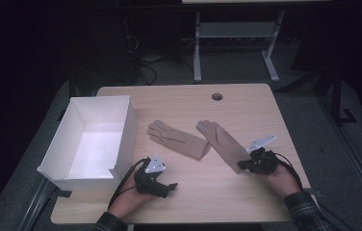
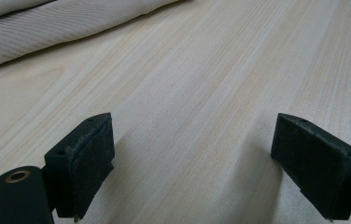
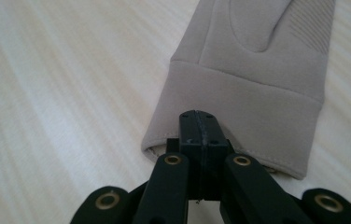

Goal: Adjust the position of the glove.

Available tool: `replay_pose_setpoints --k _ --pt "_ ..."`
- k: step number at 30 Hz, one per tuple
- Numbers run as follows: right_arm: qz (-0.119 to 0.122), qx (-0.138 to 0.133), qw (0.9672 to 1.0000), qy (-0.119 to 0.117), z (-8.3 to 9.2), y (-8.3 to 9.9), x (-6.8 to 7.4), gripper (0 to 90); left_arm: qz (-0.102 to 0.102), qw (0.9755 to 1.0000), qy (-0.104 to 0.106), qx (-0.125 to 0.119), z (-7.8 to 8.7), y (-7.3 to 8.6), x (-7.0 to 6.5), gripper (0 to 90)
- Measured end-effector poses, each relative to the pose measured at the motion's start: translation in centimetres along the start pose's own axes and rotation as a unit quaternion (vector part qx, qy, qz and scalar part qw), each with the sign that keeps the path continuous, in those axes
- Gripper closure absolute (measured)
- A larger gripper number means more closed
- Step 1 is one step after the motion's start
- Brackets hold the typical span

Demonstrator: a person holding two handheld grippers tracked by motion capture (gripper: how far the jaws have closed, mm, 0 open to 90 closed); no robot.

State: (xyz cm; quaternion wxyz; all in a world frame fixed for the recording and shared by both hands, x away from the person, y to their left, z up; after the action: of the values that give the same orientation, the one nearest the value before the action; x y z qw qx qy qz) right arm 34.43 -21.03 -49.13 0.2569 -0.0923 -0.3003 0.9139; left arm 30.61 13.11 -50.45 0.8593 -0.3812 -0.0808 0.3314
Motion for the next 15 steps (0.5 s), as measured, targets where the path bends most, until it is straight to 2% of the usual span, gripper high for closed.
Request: replay_pose_setpoints --k 5,9,13,15 --pt "0.000 0.003 1.0000 -0.008 0.9 1.1 1.2 89.8 0.000 1.0000 0.000 0.000 0.0 0.0 0.0 12.8" --pt "0.005 0.004 0.9999 -0.008 1.2 1.2 1.6 89.8 0.000 1.0000 0.000 0.000 0.0 0.0 0.0 12.8" --pt "0.005 -0.012 0.9999 0.001 1.7 0.1 0.7 89.8 0.000 1.0000 0.000 0.000 0.0 0.0 0.0 12.7" --pt "0.002 -0.022 0.9997 0.014 1.6 -1.1 -0.7 89.8 0.000 1.0000 0.000 0.000 0.0 0.0 0.0 12.7"
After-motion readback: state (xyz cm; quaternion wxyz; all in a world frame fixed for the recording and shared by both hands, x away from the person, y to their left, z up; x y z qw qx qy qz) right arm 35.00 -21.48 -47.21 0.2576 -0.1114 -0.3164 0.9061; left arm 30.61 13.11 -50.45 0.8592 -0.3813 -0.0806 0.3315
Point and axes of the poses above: each handheld gripper's, and its own axes: z roughly backward along the jaws, y roughly out of its underside, x roughly to its left, the point moved 4 cm from there along -z, roughly forward along the jaws, and after that the axes turned 9 degrees about z, right-handed, at the moved point
